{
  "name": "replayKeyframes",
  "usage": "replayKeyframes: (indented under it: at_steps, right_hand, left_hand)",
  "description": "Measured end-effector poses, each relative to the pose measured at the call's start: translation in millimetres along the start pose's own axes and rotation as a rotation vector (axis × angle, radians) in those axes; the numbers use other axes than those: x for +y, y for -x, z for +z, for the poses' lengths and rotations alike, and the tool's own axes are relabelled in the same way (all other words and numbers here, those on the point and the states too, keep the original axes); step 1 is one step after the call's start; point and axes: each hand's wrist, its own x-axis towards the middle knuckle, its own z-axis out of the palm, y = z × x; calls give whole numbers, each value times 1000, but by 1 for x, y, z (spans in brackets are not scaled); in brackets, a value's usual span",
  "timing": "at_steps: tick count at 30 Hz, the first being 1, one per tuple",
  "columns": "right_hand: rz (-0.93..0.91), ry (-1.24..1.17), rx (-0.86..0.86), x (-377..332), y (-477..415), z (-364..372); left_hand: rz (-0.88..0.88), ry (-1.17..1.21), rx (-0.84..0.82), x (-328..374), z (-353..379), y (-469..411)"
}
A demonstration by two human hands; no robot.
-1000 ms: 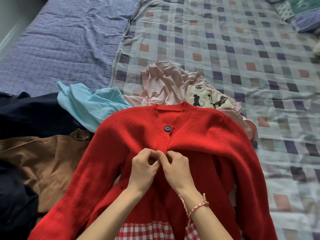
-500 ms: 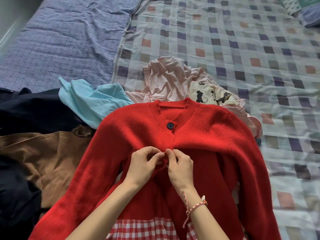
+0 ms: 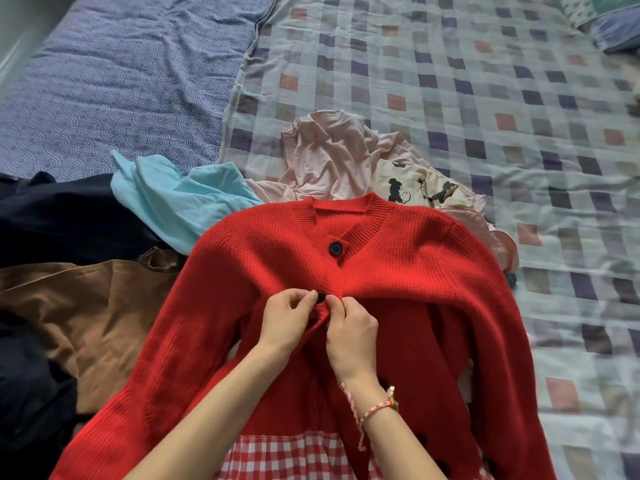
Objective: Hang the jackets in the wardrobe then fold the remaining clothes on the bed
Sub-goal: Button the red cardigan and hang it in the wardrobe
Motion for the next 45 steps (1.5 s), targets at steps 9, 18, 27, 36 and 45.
replayKeyframes:
  at_steps: [9, 18, 27, 36, 45]
  right_hand:
    - [70, -132, -26, 36, -10, -42]
    - [53, 470, -185, 55, 14, -20]
    - [153, 41, -177, 44, 13, -23]
    - [262, -345, -220, 24, 50, -38]
    - [389, -484, -127, 21, 57, -36]
  left_hand:
    - [95, -387, -324, -18, -23, -8]
    - [182, -692, 27, -55, -24, 27]
    - [-45, -87, 33, -52, -21, 57]
    - [-42, 122, -10, -33, 8, 80]
    - [-352, 328, -194, -25, -3, 77]
